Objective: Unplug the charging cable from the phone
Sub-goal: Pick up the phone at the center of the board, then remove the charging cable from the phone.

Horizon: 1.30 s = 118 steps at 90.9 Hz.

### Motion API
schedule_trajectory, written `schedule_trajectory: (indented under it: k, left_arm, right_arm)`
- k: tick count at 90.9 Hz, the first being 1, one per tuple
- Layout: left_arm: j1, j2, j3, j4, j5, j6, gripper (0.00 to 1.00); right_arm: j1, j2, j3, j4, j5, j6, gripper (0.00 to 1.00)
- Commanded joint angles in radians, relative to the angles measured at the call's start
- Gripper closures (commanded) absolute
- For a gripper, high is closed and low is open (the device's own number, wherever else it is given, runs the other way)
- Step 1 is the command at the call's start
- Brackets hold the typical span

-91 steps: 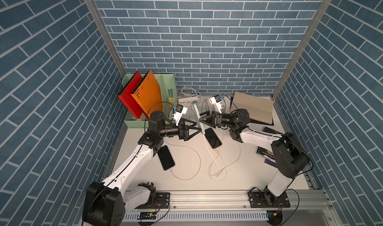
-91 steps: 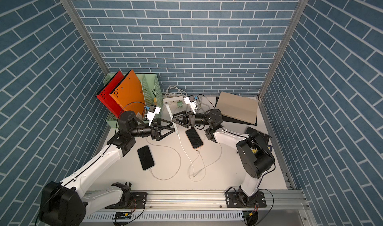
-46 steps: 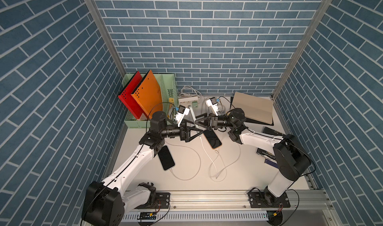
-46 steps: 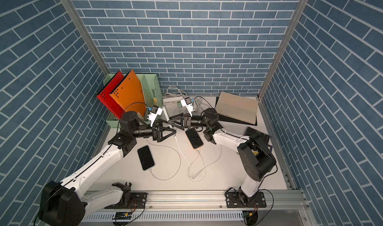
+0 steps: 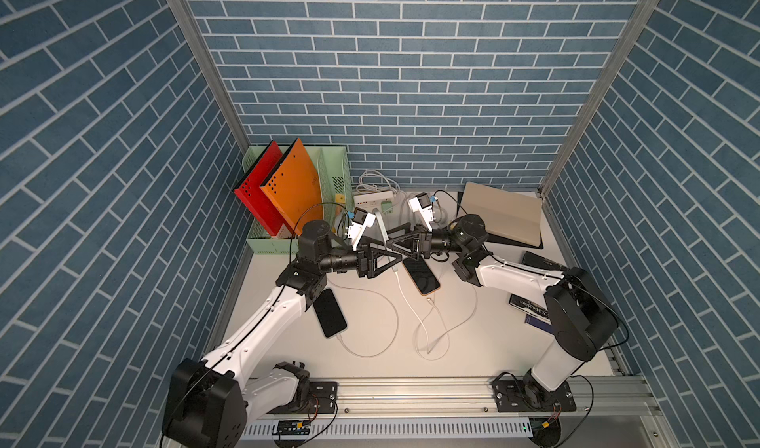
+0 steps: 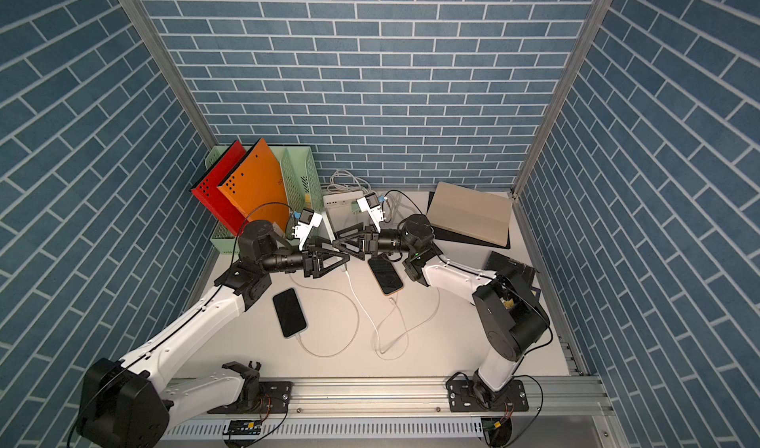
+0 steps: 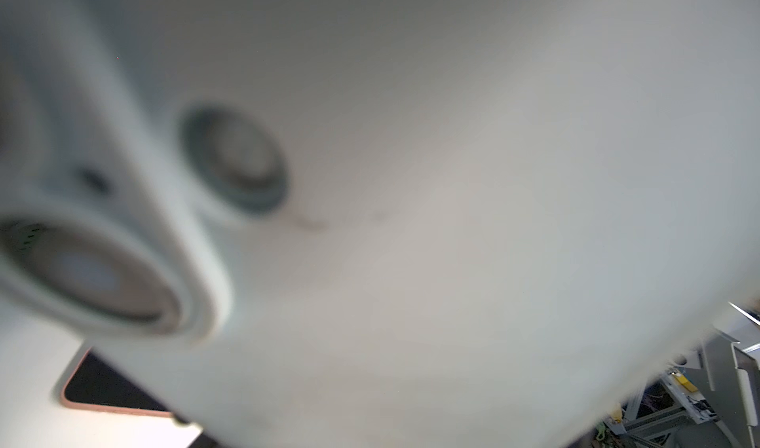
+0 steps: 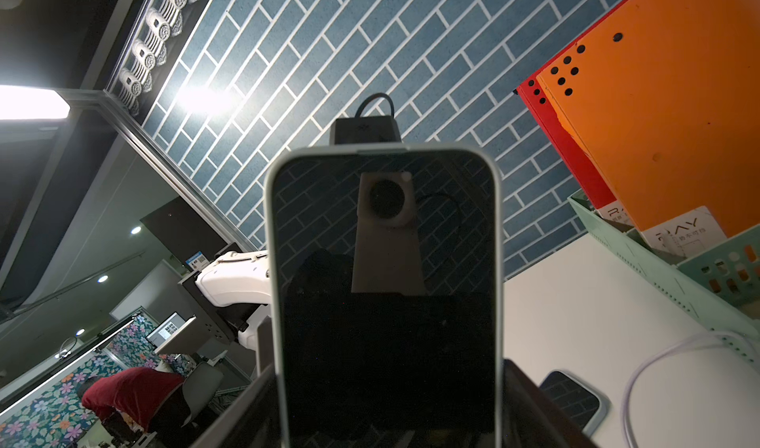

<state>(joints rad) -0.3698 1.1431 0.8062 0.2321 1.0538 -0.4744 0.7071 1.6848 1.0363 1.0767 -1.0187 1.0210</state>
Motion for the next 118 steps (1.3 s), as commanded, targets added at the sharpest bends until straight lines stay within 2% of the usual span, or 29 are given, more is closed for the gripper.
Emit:
schedule_trajectory:
  k: [1,16,30,41,52,68,90,118]
  left_arm:
    - [-0.011,-0.002,0.027,0.014,0.022,0.024,0.51]
    - [-0.011,-0.002,0.041,-0.030,0.002,0.054,0.99]
    - [-0.011,-0.014,0.047,-0.048,-0.024,0.075,1.00]
    - [-0.009,-0.023,0.046,-0.065,-0.060,0.094,1.00]
    - [-0.006,-0.019,0.047,-0.063,-0.091,0.096,1.00]
    - [-0.001,-0.004,0.056,-0.038,-0.094,0.084,1.00]
    - [0.002,0.010,0.082,-0.029,-0.090,0.082,1.00]
    - [0.002,0.017,0.088,-0.024,-0.099,0.081,1.00]
  right_arm:
    - [0.002,-0.030,-0.001,0.022,0.011,-0.008,0.79]
    - [0.000,-0.030,-0.002,0.011,-0.001,-0.010,0.59]
    - [-0.009,-0.047,-0.006,-0.032,-0.015,-0.041,0.25]
    - [-0.013,-0.093,0.011,-0.258,0.003,-0.200,0.01]
    - [-0.012,-0.141,0.016,-0.449,0.039,-0.361,0.00]
    - [-0.012,-0.191,-0.026,-0.541,0.051,-0.467,0.00]
    - [-0.012,-0.283,-0.141,-0.529,0.100,-0.539,0.00]
    - [0.001,-0.313,-0.227,-0.503,0.097,-0.539,0.01]
